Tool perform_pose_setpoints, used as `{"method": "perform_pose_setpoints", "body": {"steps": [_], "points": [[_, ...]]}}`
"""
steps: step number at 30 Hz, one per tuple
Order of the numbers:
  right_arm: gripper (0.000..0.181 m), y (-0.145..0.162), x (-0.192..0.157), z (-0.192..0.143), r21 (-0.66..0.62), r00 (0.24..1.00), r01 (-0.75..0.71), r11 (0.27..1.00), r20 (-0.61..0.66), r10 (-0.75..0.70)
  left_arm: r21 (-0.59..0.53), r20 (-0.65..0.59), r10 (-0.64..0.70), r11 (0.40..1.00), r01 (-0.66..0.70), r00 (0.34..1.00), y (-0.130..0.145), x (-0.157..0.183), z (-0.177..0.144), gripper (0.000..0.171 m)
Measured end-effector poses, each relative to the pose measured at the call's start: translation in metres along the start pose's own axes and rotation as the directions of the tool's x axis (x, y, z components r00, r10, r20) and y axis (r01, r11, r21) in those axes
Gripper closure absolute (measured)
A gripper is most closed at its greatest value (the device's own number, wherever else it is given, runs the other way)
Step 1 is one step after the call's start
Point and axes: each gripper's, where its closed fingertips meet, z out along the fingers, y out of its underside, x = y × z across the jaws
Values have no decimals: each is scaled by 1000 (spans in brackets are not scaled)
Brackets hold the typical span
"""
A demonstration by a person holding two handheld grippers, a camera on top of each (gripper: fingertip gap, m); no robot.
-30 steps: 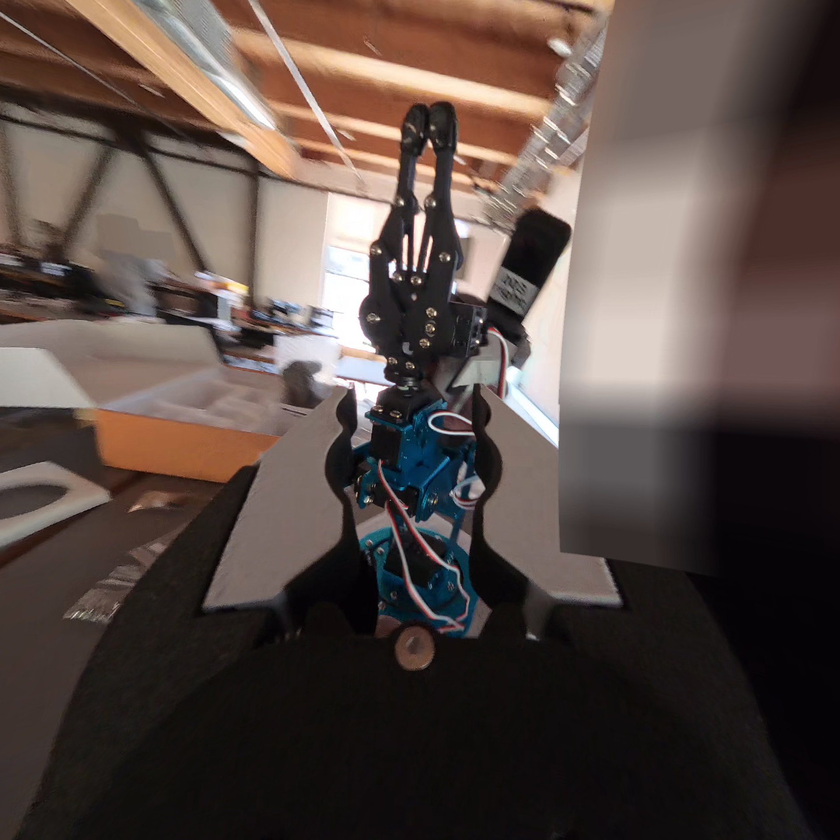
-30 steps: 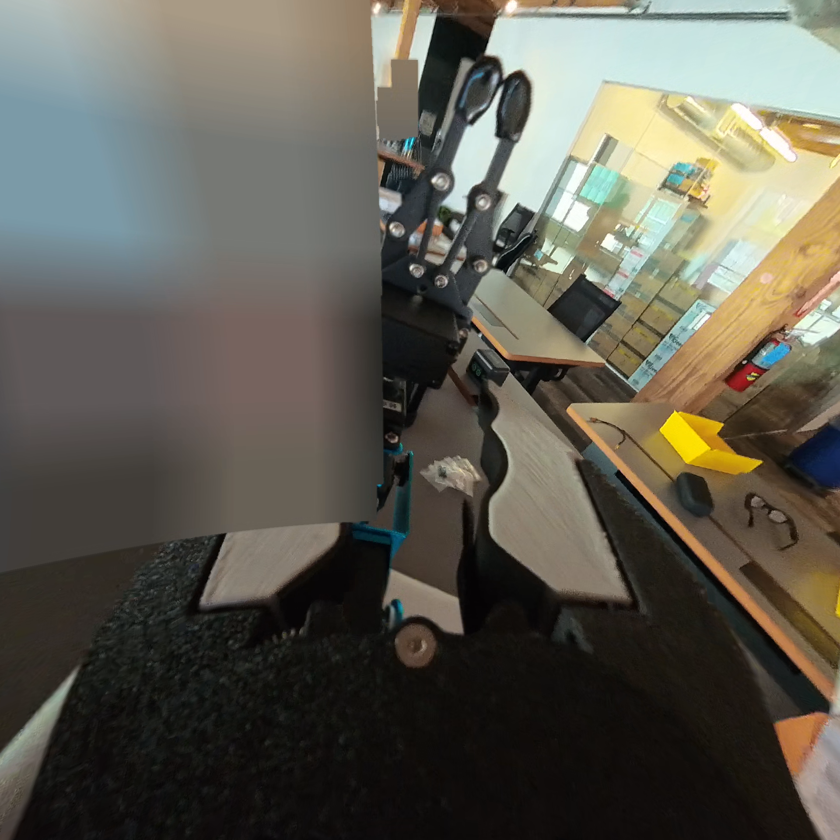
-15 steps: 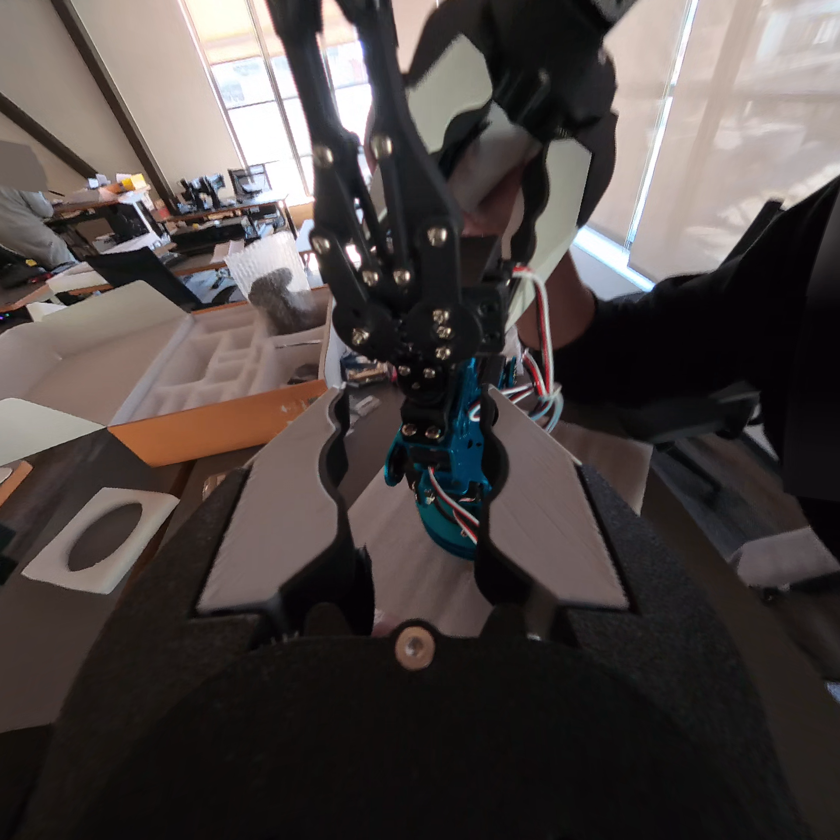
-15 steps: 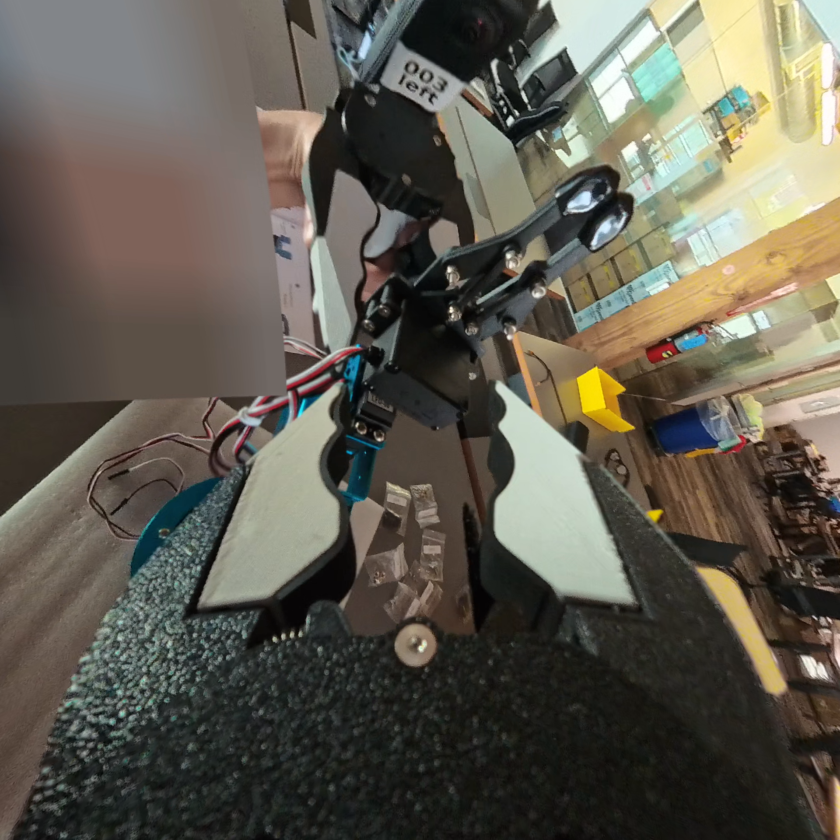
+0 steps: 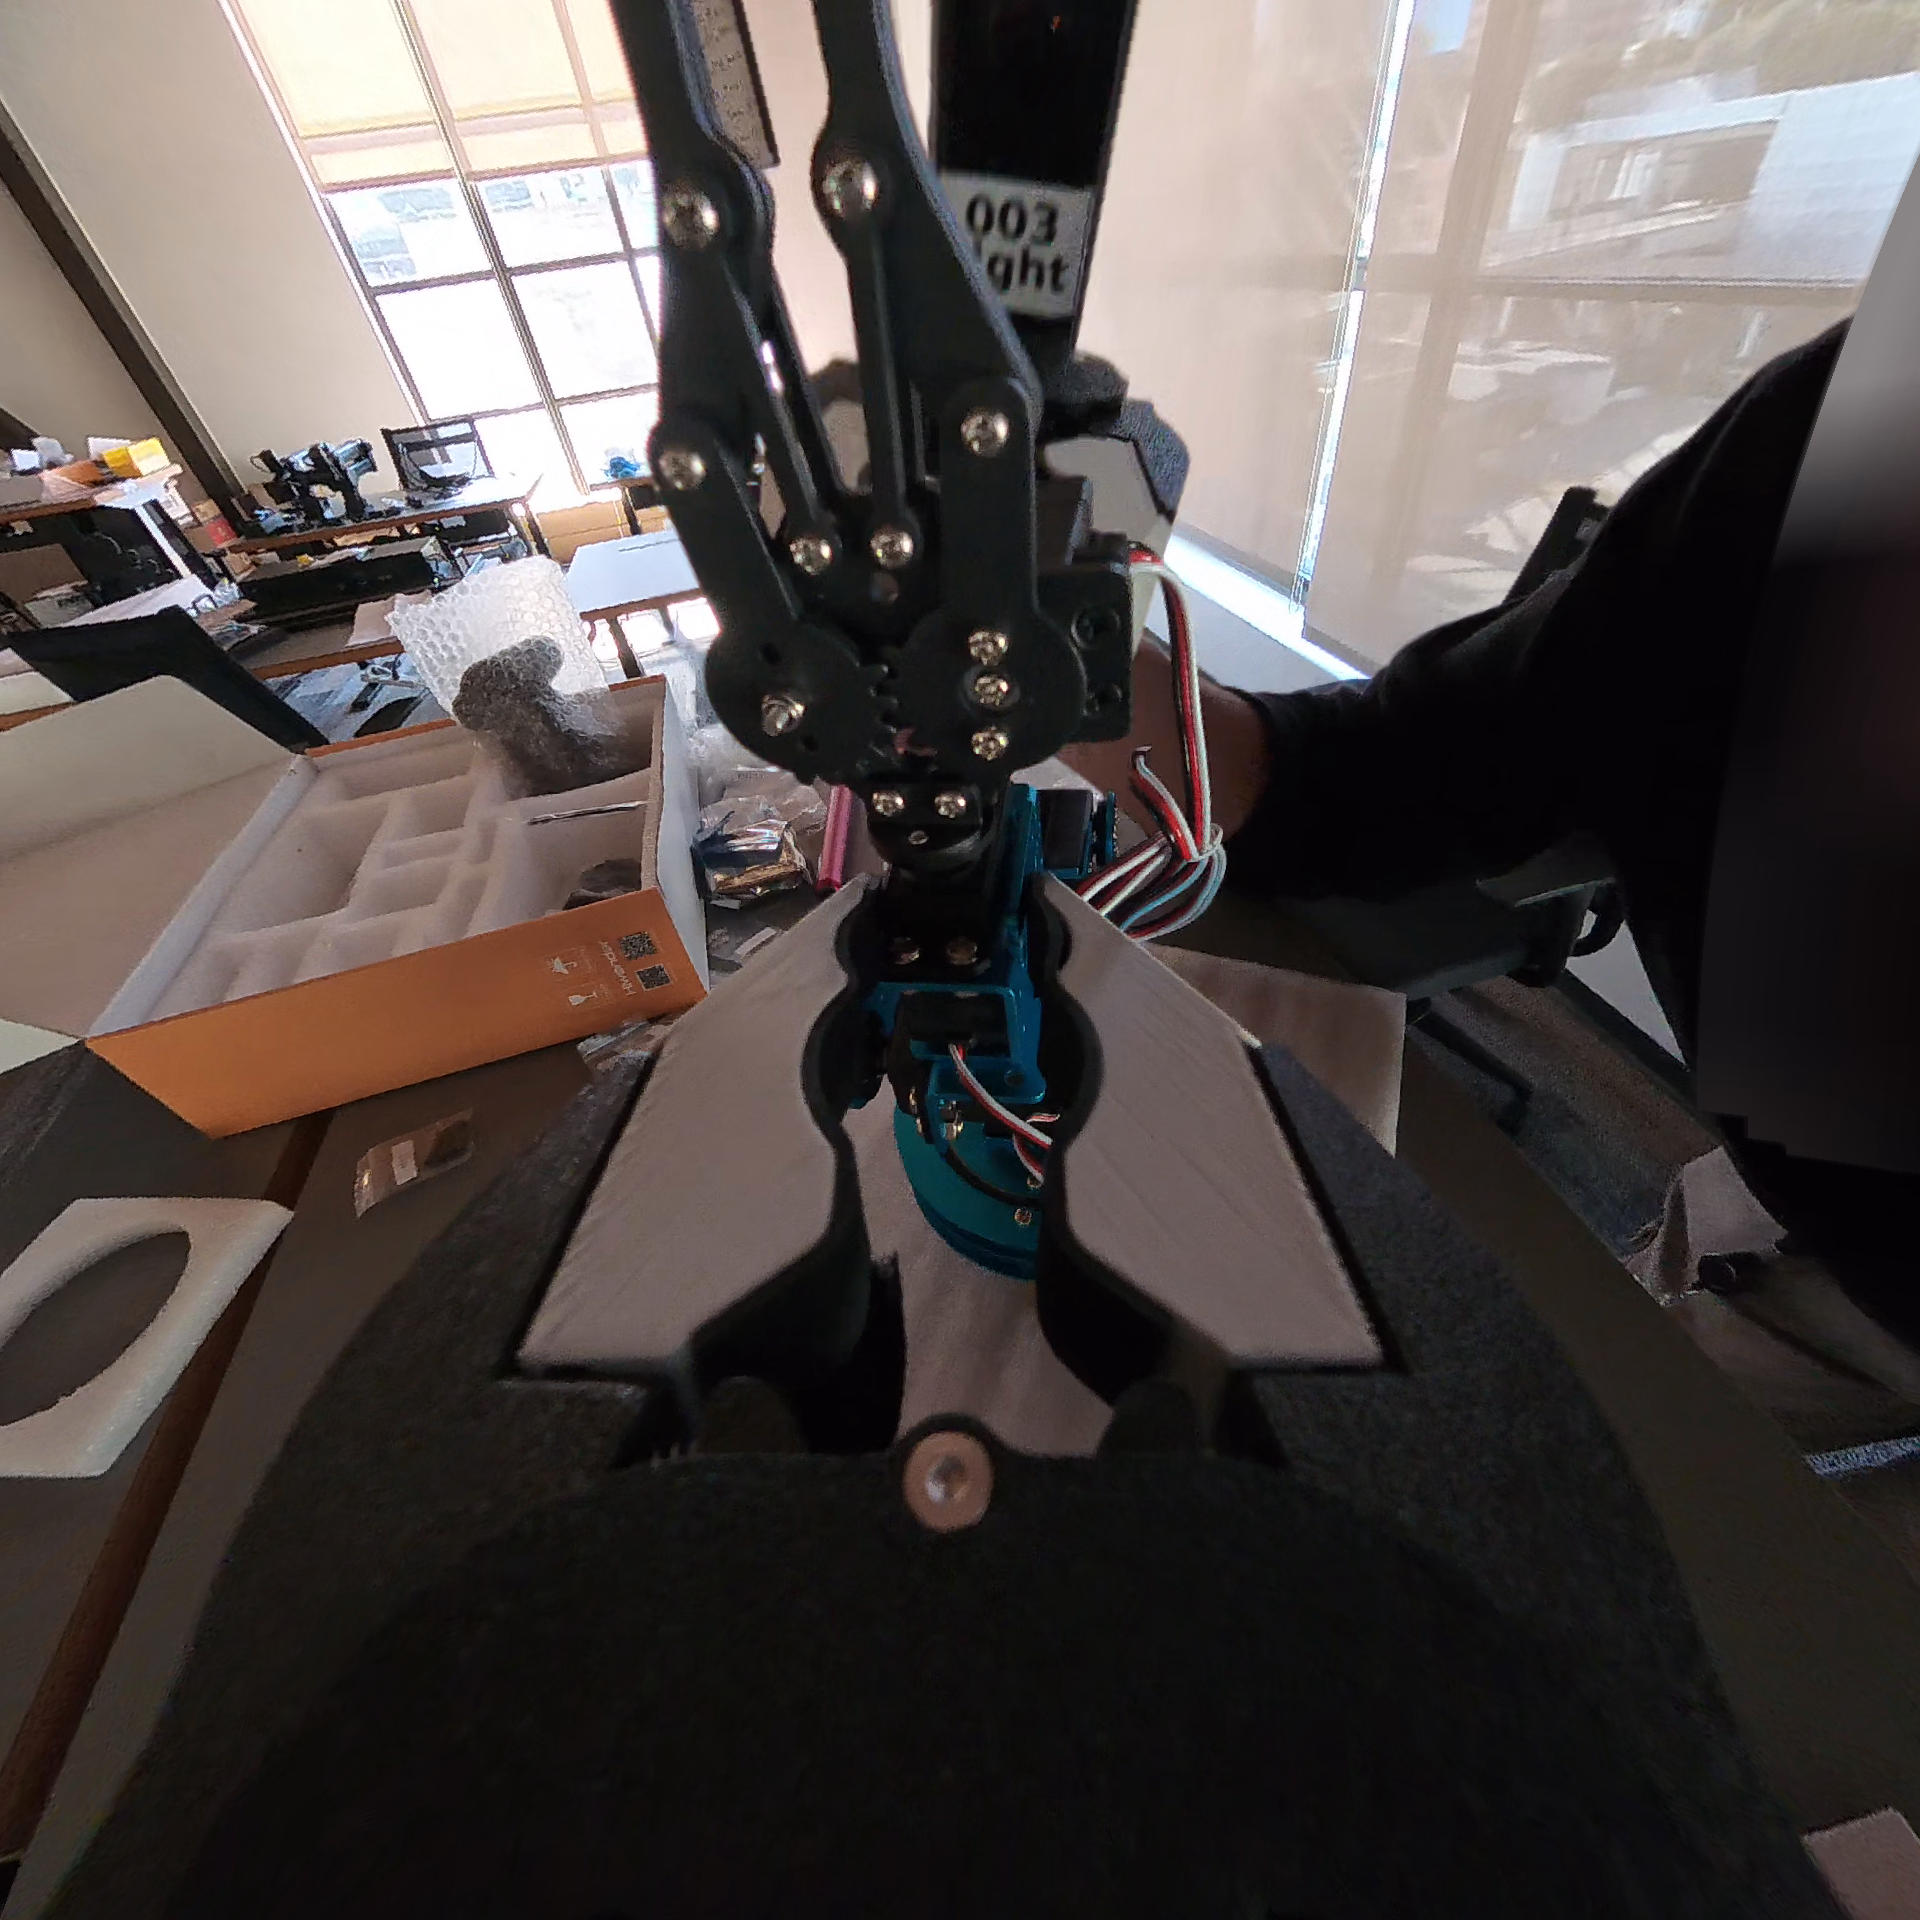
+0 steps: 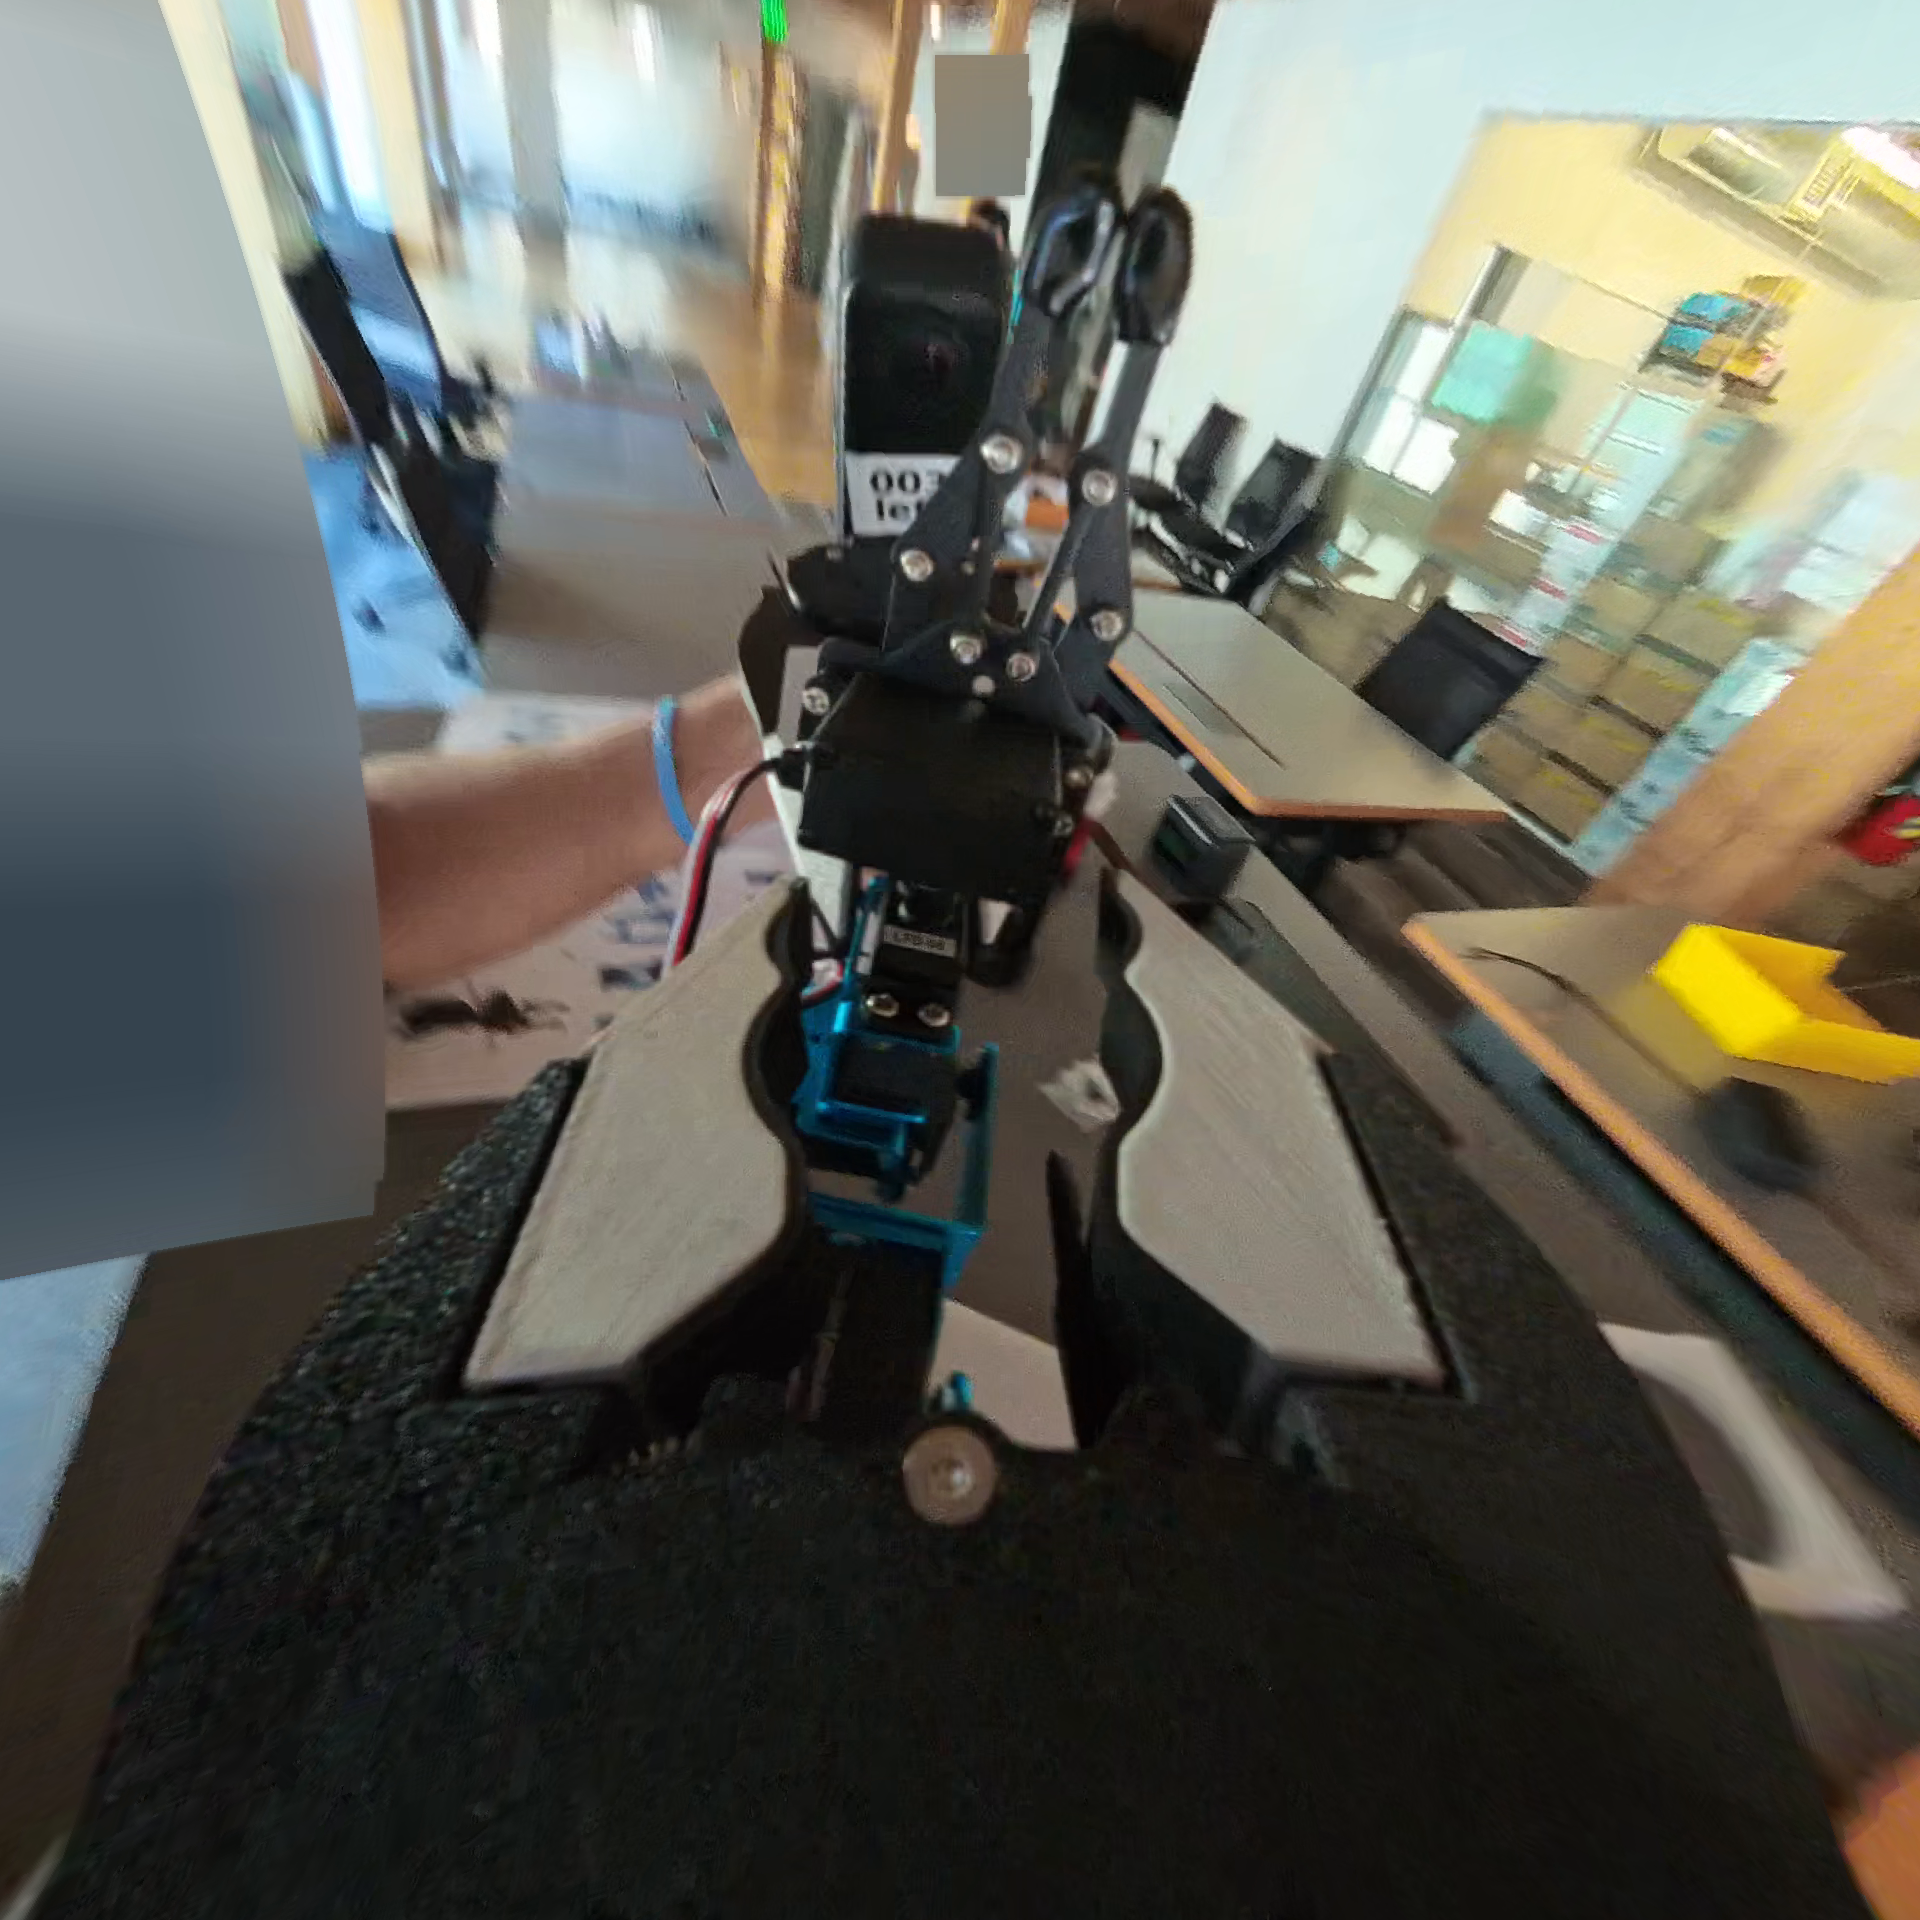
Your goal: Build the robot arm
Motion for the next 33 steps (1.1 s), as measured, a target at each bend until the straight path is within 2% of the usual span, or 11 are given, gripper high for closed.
{"method": "perform_pose_setpoints", "body": {"steps": [3, 7, 11, 17, 28, 33], "points": [[144, 4, 8, 7, 55, 996, -59, 997, -64, 63, -3, -11, 4, 1000, -4, 1000, -1, 3, 2, 145], [141, 6, 2, 18, 45, 993, -110, 993, -29, 111, -2, -12, -3, 1000, 3, 1000, -2, 2, 3, 145], [142, 1, 4, 14, 102, 989, -146, 984, -22, 149, -4, -13, -1, 1000, 1, 1000, -2, 3, 3, 145], [142, 1, 5, 13, 108, 986, -166, 980, -14, 169, -13, -7, 2, 1000, -2, 1000, -2, 4, 4, 146], [138, -3, 14, 7, 140, 982, -32, 990, -182, 58, -3, -9, -14, 1000, 14, 1000, -2, 3, 4, 145], [142, -7, 13, 5, 150, 958, 94, 984, -282, -49, -8, -8, -13, 1000, 13, 1000, -1, 3, 3, 145]]}}
